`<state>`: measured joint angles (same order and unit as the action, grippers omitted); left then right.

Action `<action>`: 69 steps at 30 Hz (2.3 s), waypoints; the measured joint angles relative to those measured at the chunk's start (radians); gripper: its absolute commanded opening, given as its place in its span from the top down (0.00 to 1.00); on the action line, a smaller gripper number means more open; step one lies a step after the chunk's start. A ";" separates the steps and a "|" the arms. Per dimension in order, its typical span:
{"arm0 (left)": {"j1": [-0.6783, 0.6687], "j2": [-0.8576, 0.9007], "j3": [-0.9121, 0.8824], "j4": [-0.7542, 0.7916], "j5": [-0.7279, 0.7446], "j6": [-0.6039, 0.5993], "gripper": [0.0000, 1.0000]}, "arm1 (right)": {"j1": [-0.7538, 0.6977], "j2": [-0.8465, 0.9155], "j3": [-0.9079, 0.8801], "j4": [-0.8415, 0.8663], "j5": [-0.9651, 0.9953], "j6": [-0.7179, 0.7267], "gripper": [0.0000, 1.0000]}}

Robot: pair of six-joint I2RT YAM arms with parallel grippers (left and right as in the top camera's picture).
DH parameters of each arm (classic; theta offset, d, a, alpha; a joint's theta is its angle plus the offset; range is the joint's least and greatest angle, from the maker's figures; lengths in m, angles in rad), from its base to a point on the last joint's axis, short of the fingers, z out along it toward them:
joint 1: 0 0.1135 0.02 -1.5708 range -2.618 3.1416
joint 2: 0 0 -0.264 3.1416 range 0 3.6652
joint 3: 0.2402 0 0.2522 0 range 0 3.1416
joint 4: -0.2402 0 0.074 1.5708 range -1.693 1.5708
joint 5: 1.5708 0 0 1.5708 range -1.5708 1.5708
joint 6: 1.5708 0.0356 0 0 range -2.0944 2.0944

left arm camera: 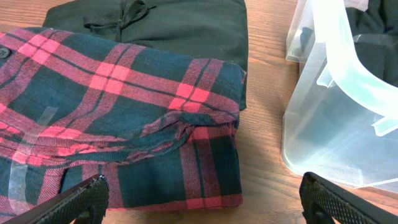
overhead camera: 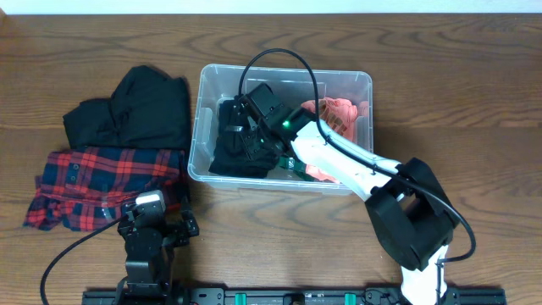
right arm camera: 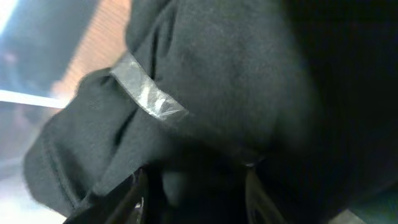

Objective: Pack container

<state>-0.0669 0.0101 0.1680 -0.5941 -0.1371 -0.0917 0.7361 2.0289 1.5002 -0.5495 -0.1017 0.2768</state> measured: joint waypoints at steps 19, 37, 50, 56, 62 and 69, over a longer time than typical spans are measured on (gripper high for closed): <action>0.000 0.000 -0.001 0.025 0.040 -0.017 0.02 | -0.474 -0.743 0.128 -0.409 -0.004 0.003 0.01; 0.000 0.304 0.419 -0.006 0.220 -0.037 0.02 | -0.948 -0.752 0.123 -0.644 0.046 0.020 0.01; 0.003 0.790 1.006 -0.259 0.060 -0.045 0.02 | -0.948 -0.752 0.120 -0.645 0.047 0.023 0.01; 0.161 0.826 1.019 -0.341 -0.113 -0.181 0.02 | -0.948 -0.752 0.120 -0.645 0.047 0.023 0.01; 0.528 0.888 1.024 -0.352 -0.010 -0.221 0.02 | -0.948 -0.752 0.120 -0.646 0.046 0.023 0.01; 0.846 1.107 1.030 -0.408 0.157 -0.348 0.02 | -0.948 -0.752 0.120 -0.646 0.046 0.023 0.01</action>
<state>0.7788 1.1172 1.1976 -1.0019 0.0200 -0.4393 -0.2123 1.2766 1.6203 -1.1954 -0.0555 0.3000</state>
